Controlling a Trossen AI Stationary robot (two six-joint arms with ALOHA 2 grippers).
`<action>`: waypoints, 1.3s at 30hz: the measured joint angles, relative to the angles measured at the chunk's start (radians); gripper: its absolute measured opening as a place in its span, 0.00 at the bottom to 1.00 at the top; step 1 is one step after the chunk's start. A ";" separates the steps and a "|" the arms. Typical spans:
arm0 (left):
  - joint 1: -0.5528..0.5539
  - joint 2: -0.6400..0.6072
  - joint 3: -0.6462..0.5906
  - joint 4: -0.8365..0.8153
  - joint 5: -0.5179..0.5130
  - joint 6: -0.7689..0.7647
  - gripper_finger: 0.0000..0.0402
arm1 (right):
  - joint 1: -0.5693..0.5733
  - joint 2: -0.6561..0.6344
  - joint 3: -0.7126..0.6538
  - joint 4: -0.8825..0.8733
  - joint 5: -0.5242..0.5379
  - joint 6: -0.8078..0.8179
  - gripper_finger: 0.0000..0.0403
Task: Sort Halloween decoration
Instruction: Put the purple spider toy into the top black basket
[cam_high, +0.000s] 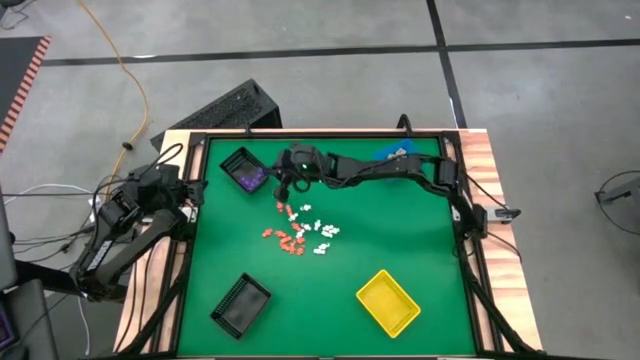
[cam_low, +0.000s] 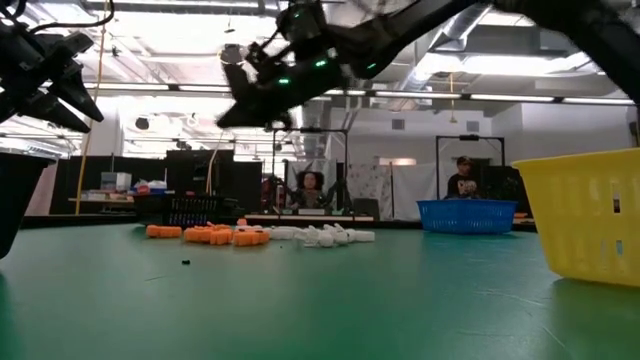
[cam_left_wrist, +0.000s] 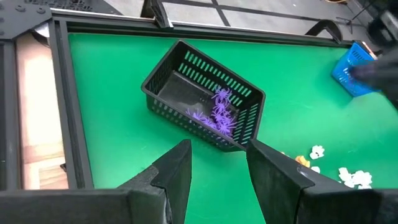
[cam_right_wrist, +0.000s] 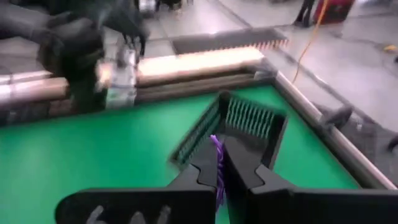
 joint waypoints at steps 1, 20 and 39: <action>0.000 0.000 0.000 0.001 0.000 -0.001 0.36 | -0.005 0.034 0.048 0.033 -0.001 0.009 0.07; 0.000 0.000 0.000 -0.001 0.006 -0.001 0.36 | -0.029 0.305 0.422 -0.148 -0.014 0.025 0.13; 0.000 0.000 0.000 0.000 0.005 0.000 0.36 | -0.056 0.306 0.419 -0.151 -0.133 -0.025 0.27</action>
